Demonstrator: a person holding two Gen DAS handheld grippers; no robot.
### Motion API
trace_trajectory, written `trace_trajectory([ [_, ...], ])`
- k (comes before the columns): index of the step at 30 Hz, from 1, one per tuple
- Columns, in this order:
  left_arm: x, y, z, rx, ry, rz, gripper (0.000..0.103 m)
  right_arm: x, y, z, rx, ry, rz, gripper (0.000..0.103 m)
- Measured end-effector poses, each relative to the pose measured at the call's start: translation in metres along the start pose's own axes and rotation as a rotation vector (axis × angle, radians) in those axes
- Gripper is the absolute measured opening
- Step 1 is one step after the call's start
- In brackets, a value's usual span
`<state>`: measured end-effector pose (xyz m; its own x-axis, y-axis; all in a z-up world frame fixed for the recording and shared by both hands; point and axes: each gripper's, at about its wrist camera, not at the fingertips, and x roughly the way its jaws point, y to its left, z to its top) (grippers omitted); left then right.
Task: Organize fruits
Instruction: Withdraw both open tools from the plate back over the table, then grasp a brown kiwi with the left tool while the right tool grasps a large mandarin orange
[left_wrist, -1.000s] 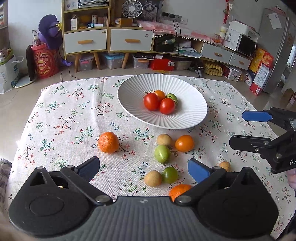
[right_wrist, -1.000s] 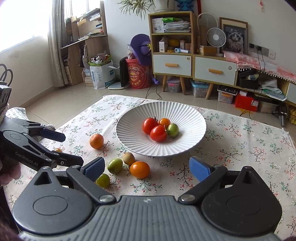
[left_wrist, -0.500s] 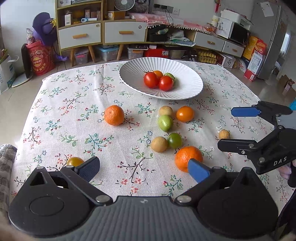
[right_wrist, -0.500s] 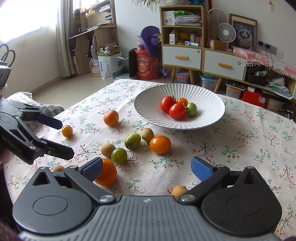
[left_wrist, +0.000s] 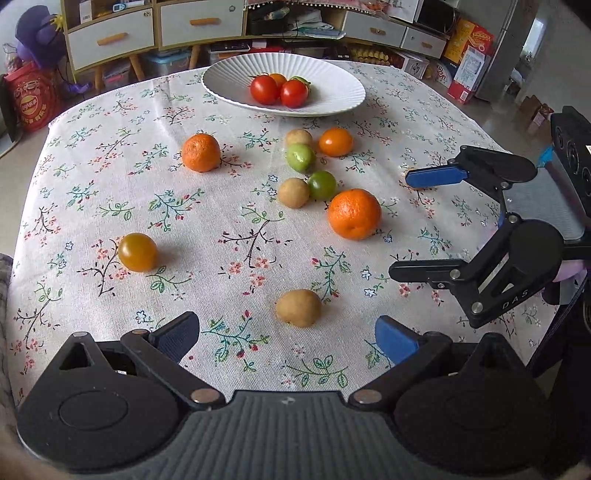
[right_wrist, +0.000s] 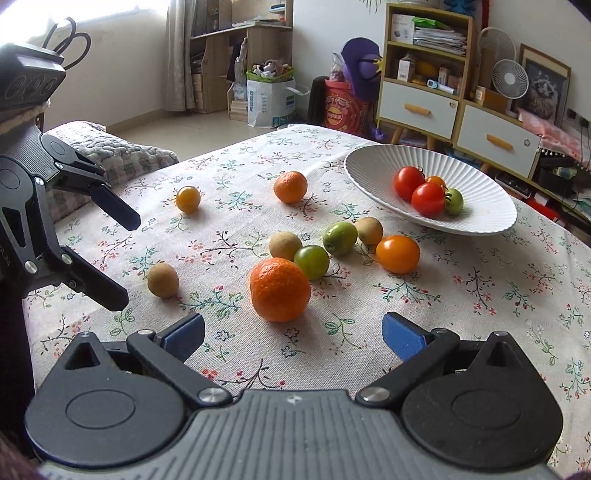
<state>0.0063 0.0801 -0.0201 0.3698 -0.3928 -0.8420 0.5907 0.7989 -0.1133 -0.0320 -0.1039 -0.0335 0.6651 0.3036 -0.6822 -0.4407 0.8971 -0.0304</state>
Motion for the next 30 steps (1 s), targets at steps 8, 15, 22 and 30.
trace_trajectory([
  [8, 0.025, -0.013, -0.006, 0.062, 0.061, 0.011, 0.1, 0.011, 0.002, -0.011, 0.005, 0.043, 0.004, 0.102],
  [15, 0.031, -0.019, -0.008, 0.124, 0.031, 0.05, 0.1, 0.017, 0.001, -0.01, -0.009, 0.038, 0.034, 0.103],
  [22, 0.034, -0.019, -0.004, 0.111, 0.029, 0.06, 0.1, 0.021, 0.002, -0.011, -0.023, 0.007, 0.044, 0.103],
  [30, 0.031, -0.019, -0.002, 0.12, 0.012, 0.049, 0.091, 0.023, 0.003, -0.005, -0.053, -0.021, 0.047, 0.088],
])
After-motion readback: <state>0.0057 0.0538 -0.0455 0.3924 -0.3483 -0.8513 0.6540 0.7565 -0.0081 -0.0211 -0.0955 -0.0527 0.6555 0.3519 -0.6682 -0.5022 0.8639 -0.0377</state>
